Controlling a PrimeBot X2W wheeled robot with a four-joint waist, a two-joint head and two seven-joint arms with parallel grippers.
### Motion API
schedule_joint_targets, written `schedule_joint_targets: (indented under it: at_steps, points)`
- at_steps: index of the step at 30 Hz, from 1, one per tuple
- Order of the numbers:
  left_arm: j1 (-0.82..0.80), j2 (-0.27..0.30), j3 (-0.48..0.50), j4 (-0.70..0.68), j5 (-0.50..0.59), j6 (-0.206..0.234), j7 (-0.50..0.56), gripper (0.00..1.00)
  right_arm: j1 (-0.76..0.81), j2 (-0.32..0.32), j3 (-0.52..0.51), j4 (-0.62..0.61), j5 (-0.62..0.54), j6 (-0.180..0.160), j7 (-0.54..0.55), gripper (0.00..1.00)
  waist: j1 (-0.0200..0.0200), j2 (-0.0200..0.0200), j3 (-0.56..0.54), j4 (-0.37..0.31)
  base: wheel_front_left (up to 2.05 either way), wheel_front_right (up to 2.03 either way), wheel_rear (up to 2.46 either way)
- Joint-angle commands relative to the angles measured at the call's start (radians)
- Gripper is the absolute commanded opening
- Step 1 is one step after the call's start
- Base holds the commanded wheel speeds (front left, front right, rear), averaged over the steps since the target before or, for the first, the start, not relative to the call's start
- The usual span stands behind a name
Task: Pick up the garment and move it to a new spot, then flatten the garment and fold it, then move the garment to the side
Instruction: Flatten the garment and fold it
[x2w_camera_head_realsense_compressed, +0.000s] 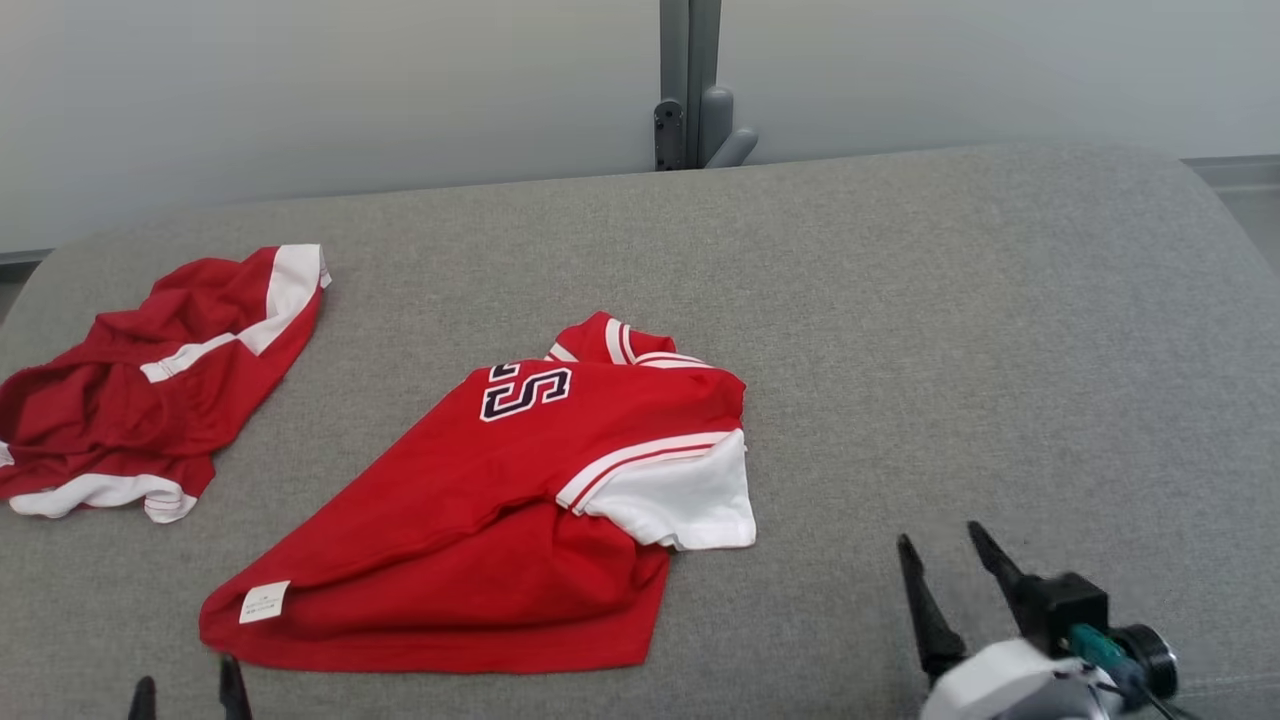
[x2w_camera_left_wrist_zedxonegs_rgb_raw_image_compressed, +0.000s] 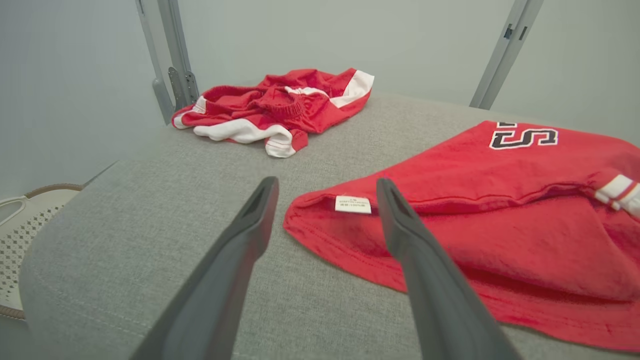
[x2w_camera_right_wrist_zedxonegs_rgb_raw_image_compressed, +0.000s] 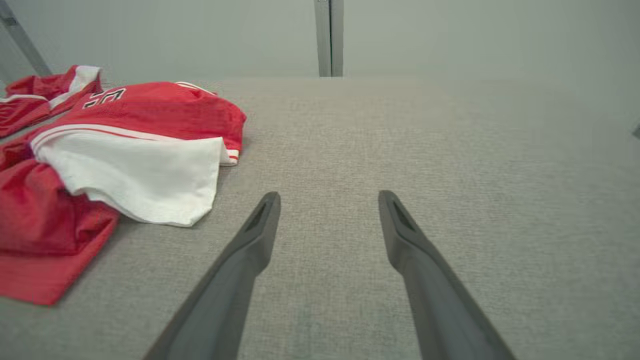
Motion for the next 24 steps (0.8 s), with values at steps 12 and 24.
schedule_joint_targets:
  at_steps: [12,24]
  points:
    - [-0.249,0.097,-0.081,0.295,-0.040,-0.007,0.026,1.00,-0.313,-0.037,0.259,0.127,0.149,-0.001,0.331,1.00,0.0000,0.0000,0.146,0.070,0.00,0.00,0.00]
    - [-0.421,0.151,-0.183,0.459,-0.079,-0.007,0.056,1.00,-0.370,-0.043,0.348,0.193,0.200,-0.001,0.356,1.00,0.0000,0.0000,0.232,0.116,0.00,0.00,0.00]
